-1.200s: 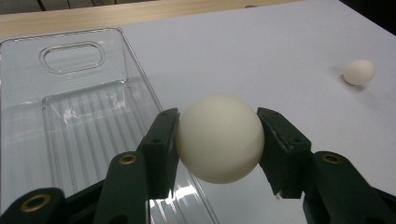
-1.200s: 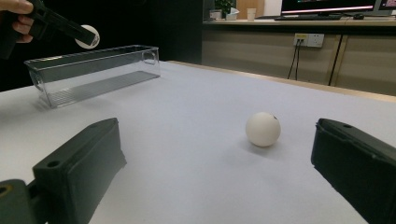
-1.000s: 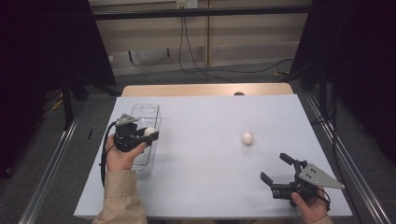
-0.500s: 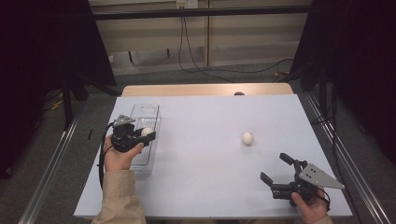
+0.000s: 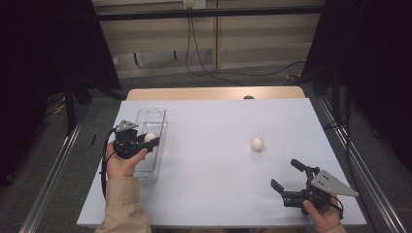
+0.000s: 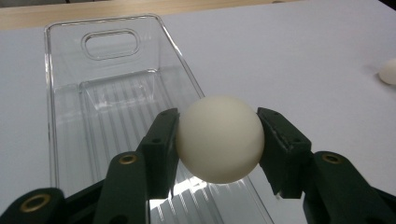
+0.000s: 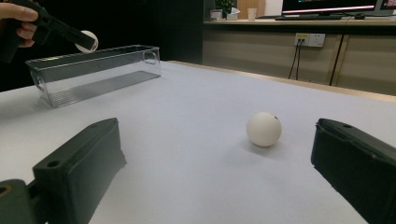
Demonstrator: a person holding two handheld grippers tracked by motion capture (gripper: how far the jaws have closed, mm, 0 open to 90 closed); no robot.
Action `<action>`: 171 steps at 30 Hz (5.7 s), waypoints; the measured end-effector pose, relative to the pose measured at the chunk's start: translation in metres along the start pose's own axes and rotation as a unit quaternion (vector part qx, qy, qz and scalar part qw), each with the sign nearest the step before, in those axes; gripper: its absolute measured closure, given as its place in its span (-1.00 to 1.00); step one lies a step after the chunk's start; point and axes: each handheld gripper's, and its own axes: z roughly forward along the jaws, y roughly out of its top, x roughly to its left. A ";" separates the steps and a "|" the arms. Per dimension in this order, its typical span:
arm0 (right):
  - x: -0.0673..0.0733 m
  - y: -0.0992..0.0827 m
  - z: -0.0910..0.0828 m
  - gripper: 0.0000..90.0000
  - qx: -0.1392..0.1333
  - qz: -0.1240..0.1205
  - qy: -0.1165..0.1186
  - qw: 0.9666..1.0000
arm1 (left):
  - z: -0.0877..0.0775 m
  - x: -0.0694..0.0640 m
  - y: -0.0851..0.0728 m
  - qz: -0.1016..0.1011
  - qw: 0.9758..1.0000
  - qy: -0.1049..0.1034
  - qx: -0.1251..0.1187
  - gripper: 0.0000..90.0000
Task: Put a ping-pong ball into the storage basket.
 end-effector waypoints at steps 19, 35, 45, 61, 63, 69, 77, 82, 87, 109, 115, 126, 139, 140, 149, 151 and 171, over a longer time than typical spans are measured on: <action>0.001 0.000 0.000 -0.97 0.000 0.001 0.002 1.000 | 0.002 0.007 -0.005 -0.010 1.000 0.026 -0.004 -0.10; 0.000 0.000 0.000 -0.97 0.001 0.001 0.001 1.000 | 0.008 -0.014 0.002 -0.011 0.999 -0.012 -0.036 -0.45; -0.001 0.000 0.000 -0.97 0.002 -0.001 0.002 1.000 | 0.014 -0.029 0.008 0.005 0.998 -0.037 -0.041 -0.60; -0.002 -0.001 0.000 -0.97 0.002 0.003 0.001 1.000 | 0.029 -0.052 0.013 0.014 0.997 -0.067 -0.043 -0.75; -0.002 -0.001 0.000 -0.97 0.003 0.002 0.001 1.000 | 0.031 -0.055 0.013 0.017 0.997 -0.067 -0.042 -0.75; -0.002 -0.001 0.000 -0.97 0.002 0.002 0.002 1.000 | 0.038 -0.062 0.013 0.023 0.996 -0.073 -0.034 -0.78; -0.001 0.000 0.001 -0.97 0.003 0.001 0.006 1.000 | 0.043 -0.069 0.012 0.030 0.996 -0.081 -0.029 -0.79; -0.001 0.000 0.001 -0.97 0.003 0.000 0.005 1.000 | 0.043 -0.072 0.013 0.029 0.995 -0.089 -0.035 -0.80; -0.001 0.000 0.001 -0.97 0.002 0.003 0.007 1.000 | 0.043 -0.076 0.014 0.027 0.994 -0.092 -0.044 -0.80; -0.001 0.001 0.003 -0.97 0.002 -0.001 0.009 1.000 | 0.060 -0.094 0.010 0.047 0.993 -0.109 -0.026 -0.81; -0.001 0.001 0.003 -0.97 0.001 0.001 0.009 1.000 | 0.066 -0.101 0.009 0.052 0.992 -0.114 -0.021 -0.81; -0.001 0.001 0.003 -0.97 0.000 0.002 0.009 1.000 | 0.074 -0.110 0.007 0.060 0.991 -0.121 -0.013 -0.81; -0.001 0.001 0.003 -0.97 0.001 0.003 0.008 1.000 | 0.082 -0.121 0.007 0.068 0.989 -0.130 -0.011 -0.81; -0.001 0.001 0.003 -0.97 0.001 0.002 0.008 1.000 | 0.083 -0.122 0.007 0.067 0.989 -0.130 -0.011 -0.81; -0.002 0.001 0.003 -0.97 0.002 0.002 0.008 1.000 | 0.087 -0.127 0.007 0.072 0.988 -0.134 -0.011 -0.81; -0.001 0.001 0.003 -0.97 0.001 0.002 0.008 1.000 | 0.089 -0.128 0.006 0.073 0.988 -0.136 -0.008 -0.81; -0.002 0.000 0.003 -0.97 0.001 0.002 0.007 1.000 | 0.101 -0.141 0.006 0.088 0.986 -0.141 0.000 -0.81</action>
